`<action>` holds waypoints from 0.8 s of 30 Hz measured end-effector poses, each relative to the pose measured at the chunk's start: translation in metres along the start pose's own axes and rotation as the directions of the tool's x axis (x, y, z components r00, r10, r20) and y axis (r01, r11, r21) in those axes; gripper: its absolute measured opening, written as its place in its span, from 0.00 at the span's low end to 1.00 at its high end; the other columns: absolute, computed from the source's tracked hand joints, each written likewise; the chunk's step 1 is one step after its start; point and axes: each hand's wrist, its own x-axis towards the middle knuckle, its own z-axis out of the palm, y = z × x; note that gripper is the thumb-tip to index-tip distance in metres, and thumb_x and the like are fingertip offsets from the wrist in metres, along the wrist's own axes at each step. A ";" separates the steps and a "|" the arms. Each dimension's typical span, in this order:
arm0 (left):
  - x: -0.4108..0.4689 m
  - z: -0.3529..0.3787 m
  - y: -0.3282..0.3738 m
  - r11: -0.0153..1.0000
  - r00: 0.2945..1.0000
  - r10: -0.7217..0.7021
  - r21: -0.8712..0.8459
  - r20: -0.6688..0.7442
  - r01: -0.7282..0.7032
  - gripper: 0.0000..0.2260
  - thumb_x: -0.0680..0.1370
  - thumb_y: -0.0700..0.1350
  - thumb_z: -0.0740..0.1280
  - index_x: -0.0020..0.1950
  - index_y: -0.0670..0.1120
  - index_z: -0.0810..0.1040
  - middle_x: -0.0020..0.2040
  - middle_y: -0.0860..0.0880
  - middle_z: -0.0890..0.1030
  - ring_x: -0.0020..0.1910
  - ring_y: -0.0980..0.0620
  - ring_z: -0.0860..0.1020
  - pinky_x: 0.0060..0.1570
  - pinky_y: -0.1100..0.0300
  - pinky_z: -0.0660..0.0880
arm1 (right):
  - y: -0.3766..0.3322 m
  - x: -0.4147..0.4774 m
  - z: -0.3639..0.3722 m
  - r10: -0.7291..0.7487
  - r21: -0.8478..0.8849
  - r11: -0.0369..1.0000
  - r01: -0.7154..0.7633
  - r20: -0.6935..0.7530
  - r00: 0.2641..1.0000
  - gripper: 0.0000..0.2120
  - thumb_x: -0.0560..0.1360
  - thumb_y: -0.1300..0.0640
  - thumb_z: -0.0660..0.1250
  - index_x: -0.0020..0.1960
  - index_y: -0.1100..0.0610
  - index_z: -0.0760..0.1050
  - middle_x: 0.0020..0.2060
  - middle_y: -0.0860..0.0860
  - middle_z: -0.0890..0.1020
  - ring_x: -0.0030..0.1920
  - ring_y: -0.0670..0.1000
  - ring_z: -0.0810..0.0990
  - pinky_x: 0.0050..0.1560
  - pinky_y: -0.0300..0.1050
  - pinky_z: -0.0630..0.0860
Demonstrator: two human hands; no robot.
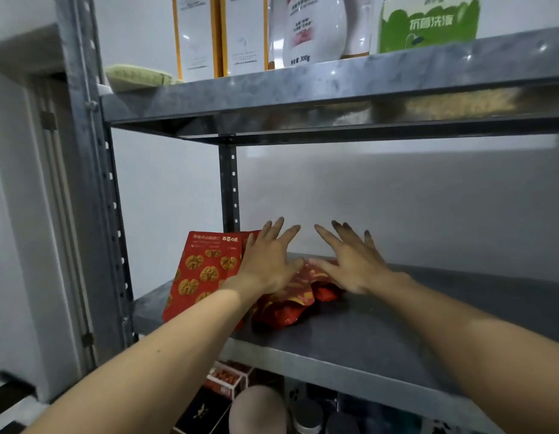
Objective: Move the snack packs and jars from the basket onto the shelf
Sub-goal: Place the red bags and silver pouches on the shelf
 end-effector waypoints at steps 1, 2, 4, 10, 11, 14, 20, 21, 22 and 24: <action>-0.007 -0.004 0.003 1.000 1.000 -0.003 0.007 -0.018 0.003 0.30 0.79 0.58 0.60 0.78 0.57 0.52 0.80 0.50 0.48 0.79 0.48 0.45 0.75 0.44 0.45 | -0.003 -0.006 -0.003 -0.015 -0.002 1.000 0.015 -0.001 1.000 0.36 0.77 0.32 0.51 0.79 0.41 0.41 0.79 0.52 0.45 0.79 0.54 0.42 0.76 0.61 0.39; -0.015 -0.010 0.005 1.000 0.999 -0.009 0.016 -0.034 0.009 0.30 0.79 0.58 0.60 0.78 0.57 0.52 0.80 0.50 0.48 0.79 0.48 0.45 0.76 0.44 0.46 | -0.007 -0.012 -0.005 -0.026 0.006 1.000 0.026 -0.003 1.000 0.36 0.77 0.32 0.52 0.79 0.41 0.41 0.79 0.52 0.45 0.79 0.54 0.42 0.76 0.60 0.39; -0.032 -0.021 0.009 0.998 0.998 -0.033 0.060 -0.050 0.035 0.31 0.79 0.59 0.60 0.78 0.57 0.52 0.80 0.50 0.49 0.79 0.48 0.46 0.76 0.43 0.47 | -0.014 -0.024 -0.008 -0.045 0.018 0.999 0.046 -0.014 0.999 0.36 0.77 0.32 0.53 0.79 0.41 0.41 0.79 0.52 0.44 0.79 0.54 0.41 0.76 0.60 0.39; -0.098 -0.059 -0.003 0.979 0.978 -0.139 0.125 -0.158 0.160 0.30 0.77 0.62 0.60 0.77 0.56 0.57 0.79 0.48 0.56 0.77 0.45 0.55 0.74 0.43 0.54 | -0.055 -0.055 -0.018 -0.118 -0.002 0.993 0.118 -0.070 0.991 0.40 0.74 0.27 0.51 0.79 0.41 0.40 0.79 0.53 0.42 0.79 0.55 0.40 0.75 0.63 0.39; -0.111 -0.068 -0.006 0.972 0.974 -0.146 0.158 -0.175 0.174 0.31 0.77 0.62 0.60 0.77 0.55 0.57 0.79 0.47 0.56 0.77 0.45 0.56 0.74 0.43 0.55 | -0.067 -0.060 -0.022 -0.129 0.009 0.991 0.130 -0.080 0.988 0.40 0.74 0.27 0.50 0.79 0.41 0.40 0.79 0.53 0.42 0.79 0.55 0.39 0.75 0.63 0.39; -0.151 -0.096 -0.018 0.951 0.955 -0.178 0.208 -0.237 0.228 0.32 0.77 0.63 0.58 0.78 0.56 0.54 0.79 0.47 0.55 0.77 0.45 0.54 0.74 0.43 0.54 | -0.111 -0.075 -0.031 -0.174 0.057 0.981 0.184 -0.153 0.973 0.40 0.73 0.26 0.50 0.78 0.40 0.42 0.79 0.53 0.43 0.79 0.55 0.40 0.75 0.63 0.38; -0.257 -0.158 -0.057 0.908 0.909 -0.243 0.250 -0.339 0.336 0.31 0.78 0.63 0.57 0.78 0.57 0.51 0.80 0.48 0.52 0.78 0.46 0.52 0.75 0.44 0.53 | -0.229 -0.119 -0.032 -0.296 0.056 0.946 0.321 -0.262 0.918 0.38 0.74 0.27 0.50 0.78 0.42 0.47 0.79 0.55 0.52 0.79 0.55 0.48 0.74 0.67 0.47; -0.278 -0.169 -0.066 0.902 0.900 -0.272 0.235 -0.340 0.361 0.31 0.78 0.63 0.58 0.78 0.57 0.51 0.80 0.48 0.52 0.78 0.47 0.52 0.75 0.43 0.53 | -0.252 -0.128 -0.031 -0.309 0.077 0.938 0.337 -0.250 0.917 0.38 0.74 0.27 0.50 0.78 0.41 0.47 0.79 0.54 0.52 0.79 0.55 0.48 0.74 0.66 0.47; -0.299 -0.179 -0.077 0.895 0.892 -0.299 0.225 -0.339 0.386 0.31 0.78 0.63 0.58 0.78 0.57 0.51 0.80 0.49 0.52 0.78 0.47 0.52 0.75 0.43 0.54 | -0.276 -0.137 -0.028 -0.325 0.096 0.930 0.355 -0.236 0.916 0.38 0.74 0.27 0.50 0.78 0.42 0.47 0.79 0.54 0.51 0.79 0.55 0.48 0.74 0.66 0.46; -0.342 -0.197 -0.100 0.877 0.876 -0.338 0.222 -0.345 0.426 0.31 0.78 0.63 0.58 0.78 0.57 0.52 0.80 0.48 0.52 0.78 0.46 0.53 0.74 0.42 0.55 | -0.323 -0.154 -0.021 -0.357 0.136 0.910 0.392 -0.223 0.907 0.37 0.74 0.28 0.51 0.78 0.42 0.48 0.79 0.54 0.52 0.79 0.55 0.49 0.74 0.66 0.46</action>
